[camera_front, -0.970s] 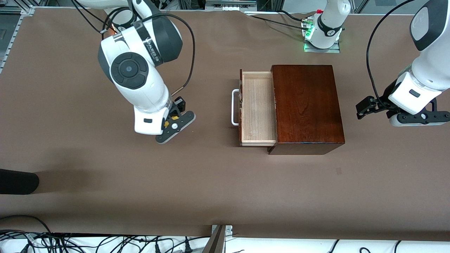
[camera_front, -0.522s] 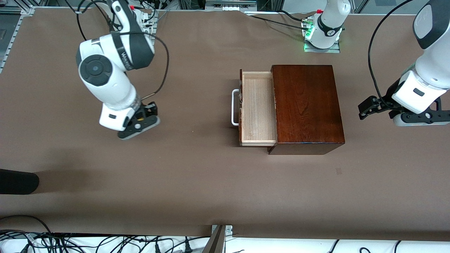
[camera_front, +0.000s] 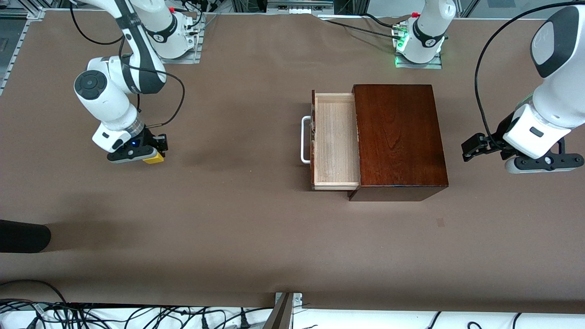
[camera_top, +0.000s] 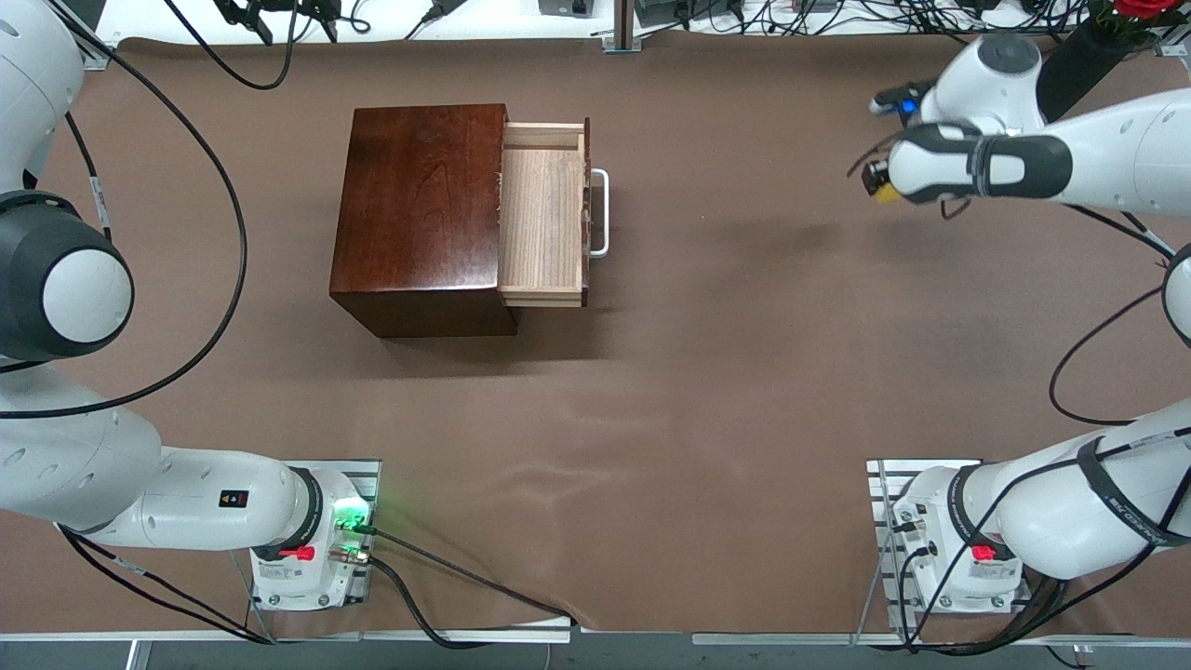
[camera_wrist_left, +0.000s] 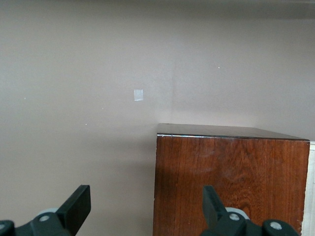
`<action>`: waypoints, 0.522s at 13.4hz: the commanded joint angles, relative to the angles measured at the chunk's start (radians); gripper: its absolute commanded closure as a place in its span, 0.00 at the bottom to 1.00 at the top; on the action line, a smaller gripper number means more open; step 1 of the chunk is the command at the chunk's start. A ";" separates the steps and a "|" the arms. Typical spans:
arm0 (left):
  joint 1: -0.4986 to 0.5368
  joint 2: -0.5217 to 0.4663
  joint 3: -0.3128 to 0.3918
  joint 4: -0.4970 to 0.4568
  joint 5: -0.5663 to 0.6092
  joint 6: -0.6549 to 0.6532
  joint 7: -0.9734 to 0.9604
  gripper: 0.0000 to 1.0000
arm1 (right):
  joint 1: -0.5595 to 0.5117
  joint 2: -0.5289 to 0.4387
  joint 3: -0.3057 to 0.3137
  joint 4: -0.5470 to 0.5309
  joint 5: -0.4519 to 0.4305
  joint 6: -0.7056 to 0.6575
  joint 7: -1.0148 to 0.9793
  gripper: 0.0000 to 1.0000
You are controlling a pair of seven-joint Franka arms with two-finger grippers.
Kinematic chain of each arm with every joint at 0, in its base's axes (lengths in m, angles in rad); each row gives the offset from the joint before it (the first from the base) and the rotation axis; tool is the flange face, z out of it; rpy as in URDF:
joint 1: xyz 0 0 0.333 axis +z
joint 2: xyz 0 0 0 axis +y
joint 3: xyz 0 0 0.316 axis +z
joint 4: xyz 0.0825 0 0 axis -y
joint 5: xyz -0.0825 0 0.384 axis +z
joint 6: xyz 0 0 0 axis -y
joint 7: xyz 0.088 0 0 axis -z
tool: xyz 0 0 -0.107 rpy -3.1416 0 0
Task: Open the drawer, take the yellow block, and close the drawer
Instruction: 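Lower the cube onto the table while the left gripper reaches the drawer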
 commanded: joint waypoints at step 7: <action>-0.073 0.041 -0.137 0.048 0.003 -0.065 -0.373 0.00 | -0.016 0.087 -0.076 -0.094 0.102 0.192 0.016 1.00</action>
